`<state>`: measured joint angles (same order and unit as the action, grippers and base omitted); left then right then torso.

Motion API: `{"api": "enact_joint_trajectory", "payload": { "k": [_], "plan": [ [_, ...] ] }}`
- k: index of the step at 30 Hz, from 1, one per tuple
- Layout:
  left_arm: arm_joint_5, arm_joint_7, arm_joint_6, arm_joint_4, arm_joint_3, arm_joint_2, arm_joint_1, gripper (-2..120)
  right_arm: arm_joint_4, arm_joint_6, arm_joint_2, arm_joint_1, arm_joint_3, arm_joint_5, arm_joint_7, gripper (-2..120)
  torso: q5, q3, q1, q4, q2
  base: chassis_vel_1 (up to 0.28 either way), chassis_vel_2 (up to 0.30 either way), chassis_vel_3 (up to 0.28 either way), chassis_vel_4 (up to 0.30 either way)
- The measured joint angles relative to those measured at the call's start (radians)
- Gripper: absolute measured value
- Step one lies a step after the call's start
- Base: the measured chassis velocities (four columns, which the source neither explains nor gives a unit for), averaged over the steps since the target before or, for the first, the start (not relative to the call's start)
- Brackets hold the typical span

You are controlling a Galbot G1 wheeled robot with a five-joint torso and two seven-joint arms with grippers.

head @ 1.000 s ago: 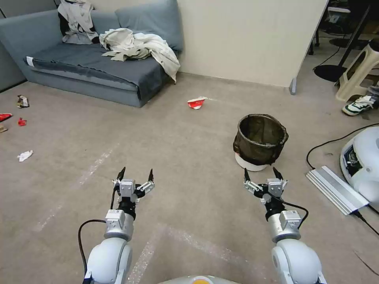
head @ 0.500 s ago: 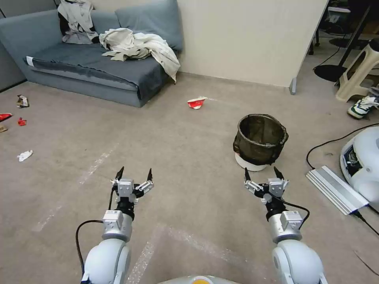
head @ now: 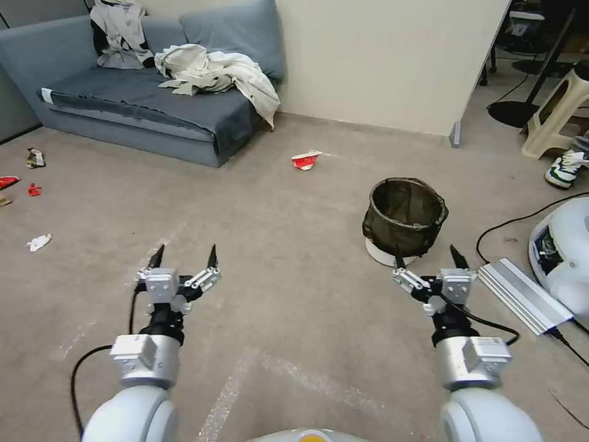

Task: Pick up the trash can from the floor.

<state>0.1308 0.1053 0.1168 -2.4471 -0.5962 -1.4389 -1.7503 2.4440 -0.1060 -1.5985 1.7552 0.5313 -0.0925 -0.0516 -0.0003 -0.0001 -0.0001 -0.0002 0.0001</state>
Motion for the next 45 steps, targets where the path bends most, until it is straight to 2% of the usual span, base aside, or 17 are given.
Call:
{"api": "enact_joint_trajectory", "payload": {
  "k": [1, 3, 4, 25, 31, 45],
  "plan": [
    [0.013, 0.011, 0.012, -0.042, -0.005, 0.007, -0.02, 100, 0.006, 0.005, -0.005, 0.015, -0.004, -0.01, -0.002, 100, 0.0001, 0.0, 0.0, 0.0002, 0.0, 0.0, 0.0, 0.0, 0.0],
    [0.019, 0.019, 0.008, -0.056, -0.008, 0.012, -0.036, 100, 0.006, 0.009, -0.007, 0.018, -0.005, -0.013, -0.003, 100, 0.0009, 0.0, 0.0, 0.0, 0.0, 0.0, 0.0, 0.0, 0.0],
    [0.022, 0.027, -0.005, -0.061, -0.01, 0.014, -0.048, 100, 0.004, 0.012, -0.007, 0.018, -0.006, -0.015, -0.003, 100, 0.0, 0.0, 0.0, 0.0004, 0.0, 0.0, 0.0, 0.0, 0.0],
    [0.018, 0.034, -0.033, -0.057, -0.004, 0.006, -0.063, 100, -0.02, 0.019, 0.002, 0.014, -0.016, -0.011, -0.003, 100, 0.0003, 0.0, 0.0, 0.0002, 0.0, 0.0, 0.0, 0.0, 0.0],
    [-0.022, 0.031, -0.011, -0.055, -0.007, 0.005, -0.064, 100, -0.02, 0.02, 0.003, 0.016, -0.016, -0.011, -0.004, 100, 0.0002, 0.0, 0.0, 0.0002, 0.0, 0.0, 0.0, 0.0, 0.0],
    [-0.028, 0.031, -0.009, -0.054, -0.008, 0.005, -0.059, 100, -0.021, 0.02, 0.004, 0.016, -0.013, -0.014, -0.005, 100, 0.0002, 0.0, 0.0, 0.0002, 0.0, -0.005, -0.009, -0.008, -0.006]
  ]
}}
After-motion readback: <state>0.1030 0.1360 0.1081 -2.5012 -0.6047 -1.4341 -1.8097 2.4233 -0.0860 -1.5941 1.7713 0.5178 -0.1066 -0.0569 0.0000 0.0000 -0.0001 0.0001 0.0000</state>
